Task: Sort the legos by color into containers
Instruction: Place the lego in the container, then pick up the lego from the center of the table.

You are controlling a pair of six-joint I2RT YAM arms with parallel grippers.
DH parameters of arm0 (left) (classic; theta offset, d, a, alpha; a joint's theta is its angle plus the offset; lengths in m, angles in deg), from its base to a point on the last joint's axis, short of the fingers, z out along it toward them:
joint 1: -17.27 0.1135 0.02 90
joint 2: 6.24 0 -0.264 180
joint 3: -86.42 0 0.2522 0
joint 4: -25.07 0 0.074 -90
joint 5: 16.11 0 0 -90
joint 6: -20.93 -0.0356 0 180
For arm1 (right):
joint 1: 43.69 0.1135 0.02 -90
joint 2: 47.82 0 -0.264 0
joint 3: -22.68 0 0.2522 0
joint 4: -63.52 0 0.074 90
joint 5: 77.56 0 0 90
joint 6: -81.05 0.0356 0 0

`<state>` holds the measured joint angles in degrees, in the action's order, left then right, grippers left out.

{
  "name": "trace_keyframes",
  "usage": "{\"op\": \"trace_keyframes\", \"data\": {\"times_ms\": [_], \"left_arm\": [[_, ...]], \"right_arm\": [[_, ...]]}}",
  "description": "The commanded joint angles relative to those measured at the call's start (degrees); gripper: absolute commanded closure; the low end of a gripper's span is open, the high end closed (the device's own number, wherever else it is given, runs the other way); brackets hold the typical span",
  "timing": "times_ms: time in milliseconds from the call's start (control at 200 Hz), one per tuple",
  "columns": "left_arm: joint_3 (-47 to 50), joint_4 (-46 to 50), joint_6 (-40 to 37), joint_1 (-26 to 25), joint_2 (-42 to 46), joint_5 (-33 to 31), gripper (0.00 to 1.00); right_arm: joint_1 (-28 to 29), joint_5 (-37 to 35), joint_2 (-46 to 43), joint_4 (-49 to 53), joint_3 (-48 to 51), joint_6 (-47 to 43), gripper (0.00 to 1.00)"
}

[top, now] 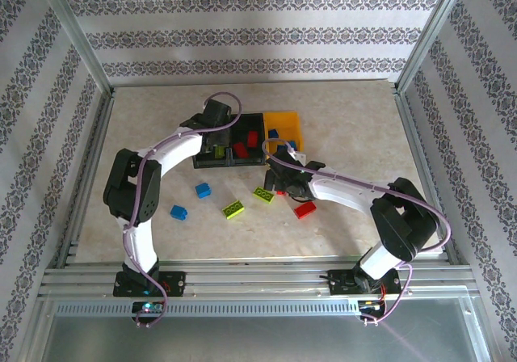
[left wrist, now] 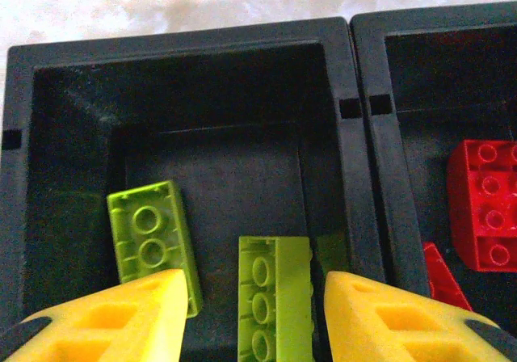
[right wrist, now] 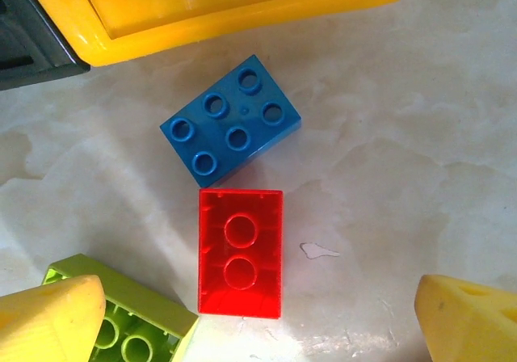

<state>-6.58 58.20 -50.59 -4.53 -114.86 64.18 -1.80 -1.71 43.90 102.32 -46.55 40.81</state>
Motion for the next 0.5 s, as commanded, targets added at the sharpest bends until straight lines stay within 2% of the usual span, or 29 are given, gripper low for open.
{"op": "trace_keyframes", "data": {"times_ms": [0,260,495], "left_arm": [[1.56,1.38,1.45,-0.5,3.77,-1.36,0.5],[5.8,0.86,2.86,-0.44,10.45,-1.28,0.41],[12.64,-0.38,3.92,-0.38,20.34,-2.82,0.26]], "right_arm": [[0.69,-1.67,1.09,0.45,-1.29,1.7,0.02],[0.56,-0.58,3.24,0.28,-2.52,1.94,0.18],[-0.03,0.62,5.64,-0.15,-3.77,1.4,0.21]]}}
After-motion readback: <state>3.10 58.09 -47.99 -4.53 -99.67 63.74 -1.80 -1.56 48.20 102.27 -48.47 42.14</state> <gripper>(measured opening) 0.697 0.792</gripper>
